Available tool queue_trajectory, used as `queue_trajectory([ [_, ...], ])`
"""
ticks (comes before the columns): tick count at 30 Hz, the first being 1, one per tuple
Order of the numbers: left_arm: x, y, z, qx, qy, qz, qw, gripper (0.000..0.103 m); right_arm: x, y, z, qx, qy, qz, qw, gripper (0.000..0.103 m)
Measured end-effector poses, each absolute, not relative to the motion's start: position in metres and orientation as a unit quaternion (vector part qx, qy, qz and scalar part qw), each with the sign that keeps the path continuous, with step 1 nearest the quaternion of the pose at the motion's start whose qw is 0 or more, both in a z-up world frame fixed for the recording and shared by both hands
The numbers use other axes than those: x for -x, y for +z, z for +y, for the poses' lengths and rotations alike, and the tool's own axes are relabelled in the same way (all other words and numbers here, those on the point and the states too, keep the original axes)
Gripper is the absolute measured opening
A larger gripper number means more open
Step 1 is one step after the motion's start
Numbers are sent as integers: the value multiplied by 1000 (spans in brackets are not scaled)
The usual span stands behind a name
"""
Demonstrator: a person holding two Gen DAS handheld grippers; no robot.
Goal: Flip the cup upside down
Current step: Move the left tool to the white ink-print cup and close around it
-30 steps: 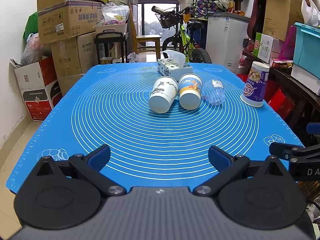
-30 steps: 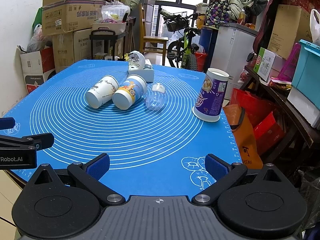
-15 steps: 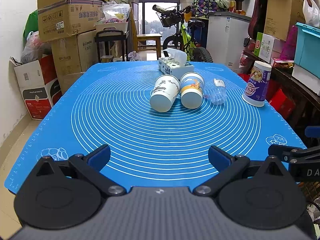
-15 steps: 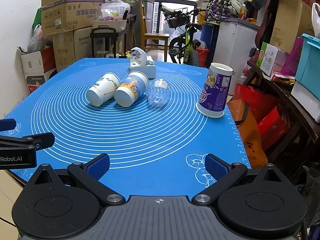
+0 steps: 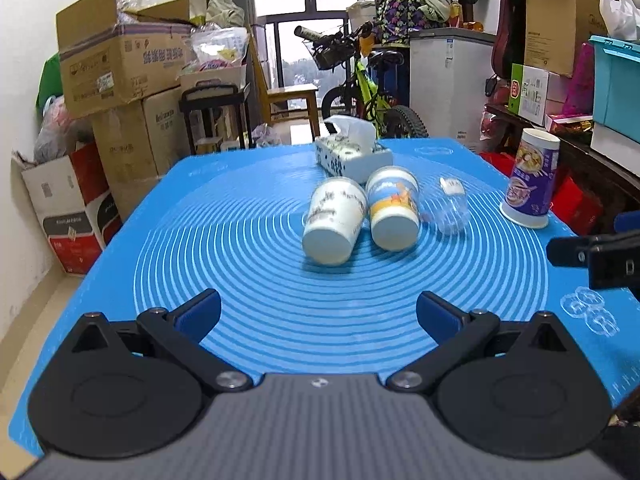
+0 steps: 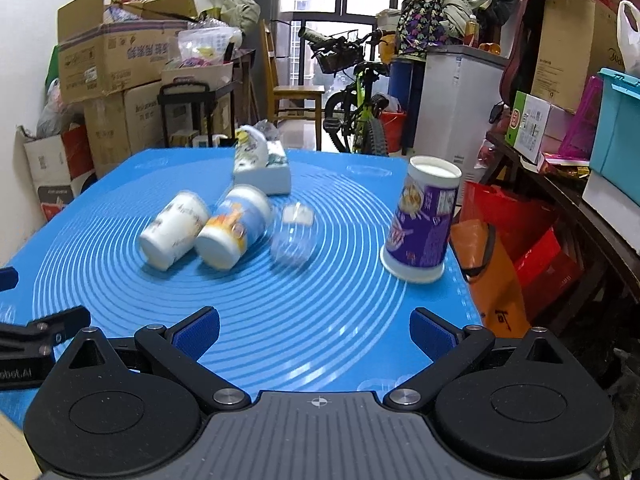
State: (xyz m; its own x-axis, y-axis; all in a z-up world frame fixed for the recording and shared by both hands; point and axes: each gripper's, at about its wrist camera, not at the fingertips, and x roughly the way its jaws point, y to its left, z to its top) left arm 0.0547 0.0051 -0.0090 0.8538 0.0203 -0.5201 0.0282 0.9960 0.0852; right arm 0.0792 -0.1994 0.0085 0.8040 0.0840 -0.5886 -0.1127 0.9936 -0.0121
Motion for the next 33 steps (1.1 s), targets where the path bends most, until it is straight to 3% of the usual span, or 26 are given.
queue_trajectory([
  [22, -184, -56, -2, -95, 1, 296, 951, 101, -180, -25, -208, -5, 35, 319, 947, 101],
  [24, -188, -57, -1, -91, -3, 294, 951, 96, -181, -28, -207, -3, 35, 320, 947, 101],
  [25, -190, -56, -1, -90, -4, 295, 951, 88, -181, -30, -207, -2, 35, 321, 947, 101],
  [27, -195, -56, 1, -83, -7, 298, 951, 85, -180, -32, -207, -3, 34, 322, 946, 101],
  [30, -200, -57, 3, -69, -13, 303, 950, 62, -179, -34, -206, -6, 33, 325, 945, 101],
  [33, -201, -58, 4, -70, -16, 309, 948, 57, -176, -34, -204, -2, 32, 326, 945, 101],
])
